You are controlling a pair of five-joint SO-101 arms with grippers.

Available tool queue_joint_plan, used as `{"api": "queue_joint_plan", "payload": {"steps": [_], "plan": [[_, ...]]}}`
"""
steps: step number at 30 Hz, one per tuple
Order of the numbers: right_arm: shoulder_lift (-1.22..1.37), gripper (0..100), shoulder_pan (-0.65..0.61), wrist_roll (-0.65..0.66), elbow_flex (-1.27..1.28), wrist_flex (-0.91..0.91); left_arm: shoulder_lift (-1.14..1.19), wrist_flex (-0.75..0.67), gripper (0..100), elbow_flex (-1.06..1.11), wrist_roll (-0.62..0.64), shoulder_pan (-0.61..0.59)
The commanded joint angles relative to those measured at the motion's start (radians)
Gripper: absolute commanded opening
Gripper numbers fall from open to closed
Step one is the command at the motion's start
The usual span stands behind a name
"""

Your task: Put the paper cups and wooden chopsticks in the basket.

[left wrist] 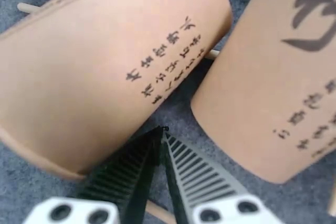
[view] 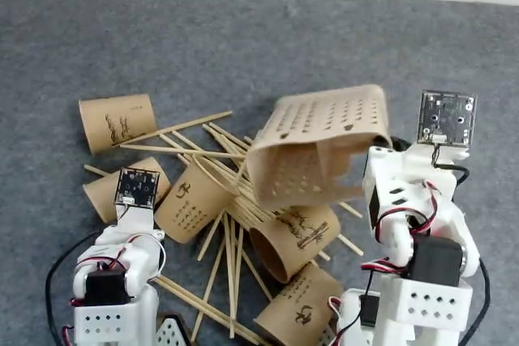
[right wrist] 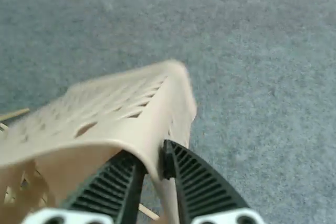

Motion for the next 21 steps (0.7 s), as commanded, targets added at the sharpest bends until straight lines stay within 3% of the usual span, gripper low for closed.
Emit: {"api": "queue_joint_plan", "payload": {"steps": [1,9,16,21], "plan": [[-0.01,0.8,-0.005,-0.046,-0.076,0.007,-0.005,0.008,1,0.019,0.005,-0.01],[0.021,0.8,0.028,-0.107,-0.076,0.028,-0.005,0.008,1,0.019,0.005,-0.01],[0.3,0.8,0.171,-0.109,-0.14,-0.019,-0.005,0.008,1,0.019,0.005,-0.01],[0.44,1.5,0.186,-0.109,-0.254,-0.015,-0.005,0.008,1,0.019,0.005,-0.01]]}}
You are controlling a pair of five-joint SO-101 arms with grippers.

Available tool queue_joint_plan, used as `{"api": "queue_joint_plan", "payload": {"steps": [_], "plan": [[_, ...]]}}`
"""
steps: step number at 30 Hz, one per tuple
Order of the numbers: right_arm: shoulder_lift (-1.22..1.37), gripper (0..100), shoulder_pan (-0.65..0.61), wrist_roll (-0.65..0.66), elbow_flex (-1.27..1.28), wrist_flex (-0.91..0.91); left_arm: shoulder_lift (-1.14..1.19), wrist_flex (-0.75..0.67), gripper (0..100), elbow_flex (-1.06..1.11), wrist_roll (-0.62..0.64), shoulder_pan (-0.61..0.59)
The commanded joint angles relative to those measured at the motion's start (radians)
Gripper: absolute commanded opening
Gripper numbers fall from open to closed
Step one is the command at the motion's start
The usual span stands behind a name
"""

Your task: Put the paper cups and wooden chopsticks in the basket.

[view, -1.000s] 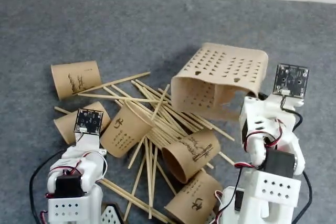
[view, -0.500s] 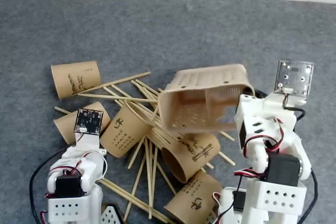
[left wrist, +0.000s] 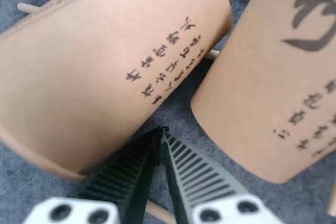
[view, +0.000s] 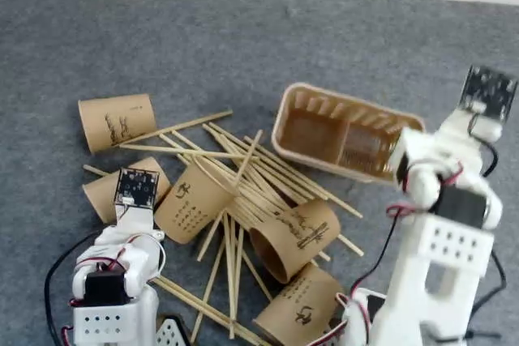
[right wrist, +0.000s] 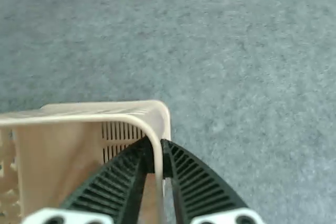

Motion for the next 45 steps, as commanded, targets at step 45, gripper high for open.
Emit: {"api": "queue_joint_plan", "payload": {"steps": [45], "plan": [[-0.202,17.3,-0.843,0.175,-0.223,0.667,-0.005,0.008,1,0.019,0.005,-0.01]]}}
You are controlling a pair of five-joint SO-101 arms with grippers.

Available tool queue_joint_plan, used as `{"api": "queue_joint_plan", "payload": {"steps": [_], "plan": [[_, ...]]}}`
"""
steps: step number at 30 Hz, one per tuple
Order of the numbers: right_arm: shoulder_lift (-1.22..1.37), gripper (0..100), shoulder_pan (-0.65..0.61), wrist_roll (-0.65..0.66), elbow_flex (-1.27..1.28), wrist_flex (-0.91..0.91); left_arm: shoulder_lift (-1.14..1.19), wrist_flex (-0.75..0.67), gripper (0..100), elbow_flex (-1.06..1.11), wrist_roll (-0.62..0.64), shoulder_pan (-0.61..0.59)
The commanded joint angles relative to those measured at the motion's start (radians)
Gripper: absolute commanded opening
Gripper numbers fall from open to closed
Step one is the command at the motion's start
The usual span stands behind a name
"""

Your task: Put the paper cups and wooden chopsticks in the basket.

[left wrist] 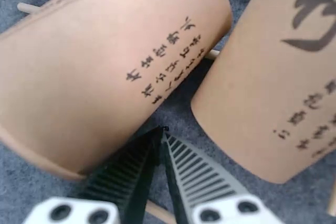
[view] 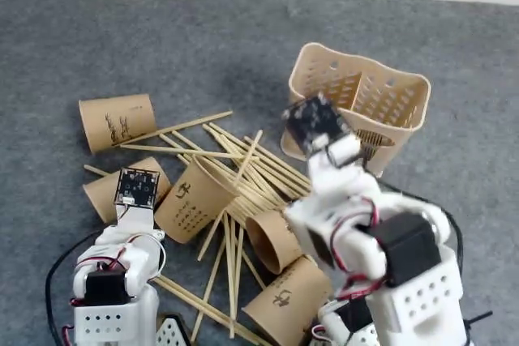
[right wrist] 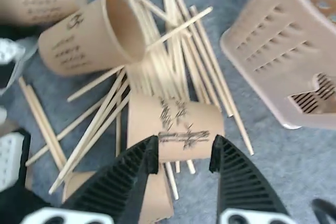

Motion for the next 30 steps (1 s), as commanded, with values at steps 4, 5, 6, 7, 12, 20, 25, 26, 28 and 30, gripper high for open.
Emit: {"api": "queue_joint_plan", "payload": {"steps": [4,5,6,7,12,20,25,26,28,30], "plan": [[-0.051,17.4,-0.102,0.017,0.117,0.013,-0.005,0.008,1,0.019,0.005,-0.01],[-0.051,17.6,-0.125,0.017,0.133,0.012,-0.005,0.008,1,0.019,0.005,-0.01],[-0.051,18.3,-0.153,0.017,0.147,0.012,-0.005,0.008,1,0.019,0.005,-0.01],[-0.051,19.8,-0.18,0.017,0.154,0.012,-0.005,0.008,1,0.019,0.005,-0.01],[-0.051,27.7,-0.315,0.012,0.171,-0.013,-0.005,0.008,1,0.019,0.005,-0.01],[-0.048,28.0,-0.374,0.018,0.298,-0.188,-0.005,0.008,1,0.019,0.005,-0.01],[-0.048,28.0,-0.374,0.092,0.389,-0.288,-0.005,0.008,1,0.019,0.005,-0.01],[-0.048,28.0,-0.374,0.095,0.397,-0.3,-0.005,0.008,1,0.019,0.005,-0.01],[-0.048,28.0,-0.374,0.104,0.403,-0.329,-0.005,0.008,1,0.019,0.005,-0.01],[-0.048,28.0,-0.372,0.12,0.406,-0.354,-0.005,0.008,1,0.019,0.005,-0.01]]}}
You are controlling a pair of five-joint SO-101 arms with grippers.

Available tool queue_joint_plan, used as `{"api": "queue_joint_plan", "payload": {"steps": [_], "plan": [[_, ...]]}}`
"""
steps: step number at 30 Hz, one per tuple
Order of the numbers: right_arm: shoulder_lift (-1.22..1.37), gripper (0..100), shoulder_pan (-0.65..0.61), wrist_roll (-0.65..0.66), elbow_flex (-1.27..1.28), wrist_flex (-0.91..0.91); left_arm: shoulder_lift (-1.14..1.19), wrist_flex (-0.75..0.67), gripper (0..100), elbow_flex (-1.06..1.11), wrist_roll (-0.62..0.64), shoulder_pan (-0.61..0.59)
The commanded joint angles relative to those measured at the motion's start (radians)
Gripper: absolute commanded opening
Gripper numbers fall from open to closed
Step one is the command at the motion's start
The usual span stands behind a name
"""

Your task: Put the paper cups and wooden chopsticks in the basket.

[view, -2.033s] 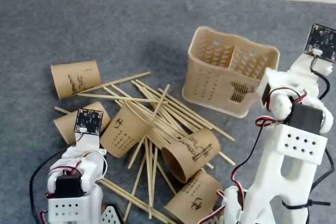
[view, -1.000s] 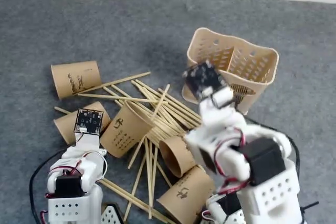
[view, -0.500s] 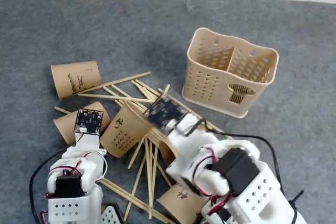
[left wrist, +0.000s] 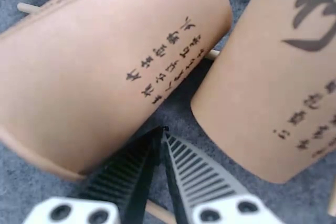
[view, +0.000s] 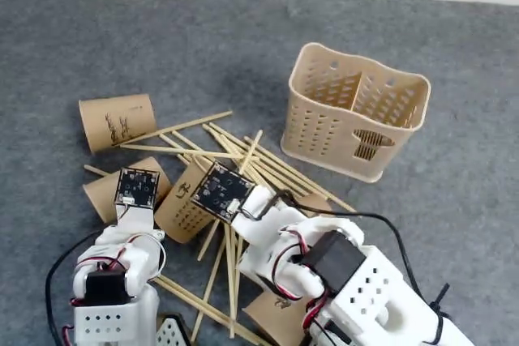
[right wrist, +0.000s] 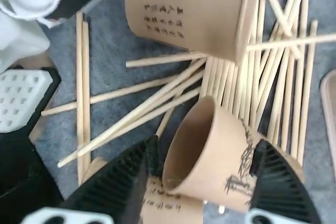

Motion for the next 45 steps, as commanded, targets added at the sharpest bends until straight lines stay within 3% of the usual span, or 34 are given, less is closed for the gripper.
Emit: {"api": "queue_joint_plan", "payload": {"steps": [1,6,16,24,30,34,45], "plan": [[-0.013,28.0,-0.001,0.037,0.002,-0.056,-0.005,0.008,1,0.019,0.005,-0.01],[0.094,28.0,0.013,0.057,0.067,-0.117,-0.005,0.008,1,0.019,0.005,-0.01],[0.191,28.0,0.246,0.167,0.065,-0.183,-0.005,0.008,1,0.019,0.005,-0.01],[0.2,27.6,0.269,0.235,0.074,-0.183,-0.005,0.008,1,0.019,0.005,-0.01],[0.2,9.4,0.274,0.324,0.074,-0.183,-0.005,0.008,1,0.019,0.005,-0.01],[0.193,1.3,0.364,0.359,0.07,-0.177,-0.005,0.008,1,0.019,0.005,-0.01],[0.189,0.5,0.533,0.405,-0.038,-0.059,-0.005,0.008,1,0.019,0.005,-0.01]]}}
